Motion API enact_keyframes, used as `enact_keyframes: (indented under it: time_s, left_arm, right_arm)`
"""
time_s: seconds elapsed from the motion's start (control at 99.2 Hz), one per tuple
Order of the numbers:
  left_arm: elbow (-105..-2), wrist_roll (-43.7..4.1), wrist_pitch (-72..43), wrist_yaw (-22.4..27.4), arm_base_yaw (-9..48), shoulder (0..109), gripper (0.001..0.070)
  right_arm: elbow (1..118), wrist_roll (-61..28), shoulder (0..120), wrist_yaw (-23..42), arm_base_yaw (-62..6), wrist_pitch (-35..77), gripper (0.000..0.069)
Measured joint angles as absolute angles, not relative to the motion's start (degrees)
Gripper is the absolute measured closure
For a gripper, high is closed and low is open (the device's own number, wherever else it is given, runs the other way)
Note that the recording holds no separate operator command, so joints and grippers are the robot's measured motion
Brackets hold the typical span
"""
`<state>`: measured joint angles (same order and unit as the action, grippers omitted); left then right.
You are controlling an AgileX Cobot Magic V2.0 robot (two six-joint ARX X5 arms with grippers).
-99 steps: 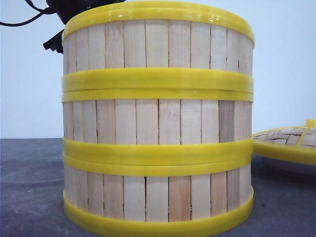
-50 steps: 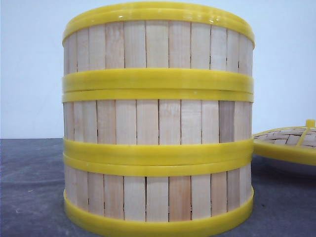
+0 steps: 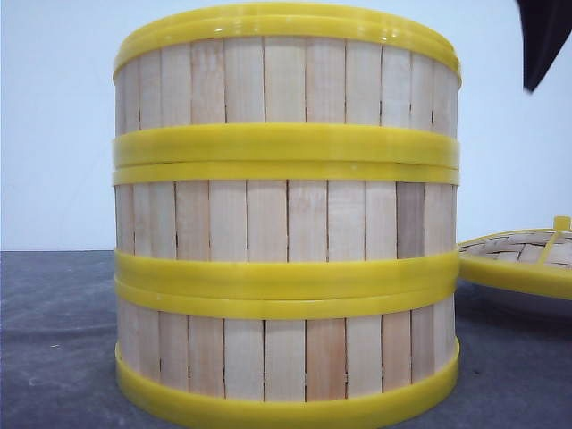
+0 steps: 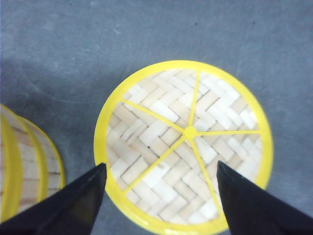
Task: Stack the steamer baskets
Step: 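Lower the right gripper onto the woven lid and grasp its rim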
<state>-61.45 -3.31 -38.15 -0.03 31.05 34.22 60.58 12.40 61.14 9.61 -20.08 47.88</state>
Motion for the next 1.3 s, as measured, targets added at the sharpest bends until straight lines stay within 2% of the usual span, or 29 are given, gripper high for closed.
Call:
enact_keyframes:
  time_s: [0.121,0.252,0.555,0.958,1.119,1.301]
  left_arm:
    - [-55.92,-4.71,-39.22,-0.03,31.05,28.77,0.0412]
    - [-54.74,-5.37,-40.99,-0.03,31.05,24.8,0.0412]
    - [-54.78,-5.43,-42.52,-0.08,31.05,23.99,0.0412]
    - [-54.78,-5.43,-43.09,-0.12,31.05,23.99,0.0412]
    - [-54.78,-5.39,-43.03,-0.12,31.05,23.99,0.0412]
    - [-54.78,-5.39,-42.3,-0.12,31.05,23.99,0.0412]
  right_arm:
    - [56.55,12.4,63.4,6.79,-16.97,43.81,0.0279]
    - [53.15,12.38,66.48,5.98,-14.06,39.97,0.0312]
    - [52.62,12.23,75.7,0.43,-8.1,34.81,0.0318]
    - [52.62,12.21,76.53,-0.01,-7.53,30.37,0.0362]
    - [52.62,12.21,76.53,-0.05,-7.53,28.45,0.0436]
    - [52.62,12.21,78.02,-1.61,-7.53,27.92,0.0452]
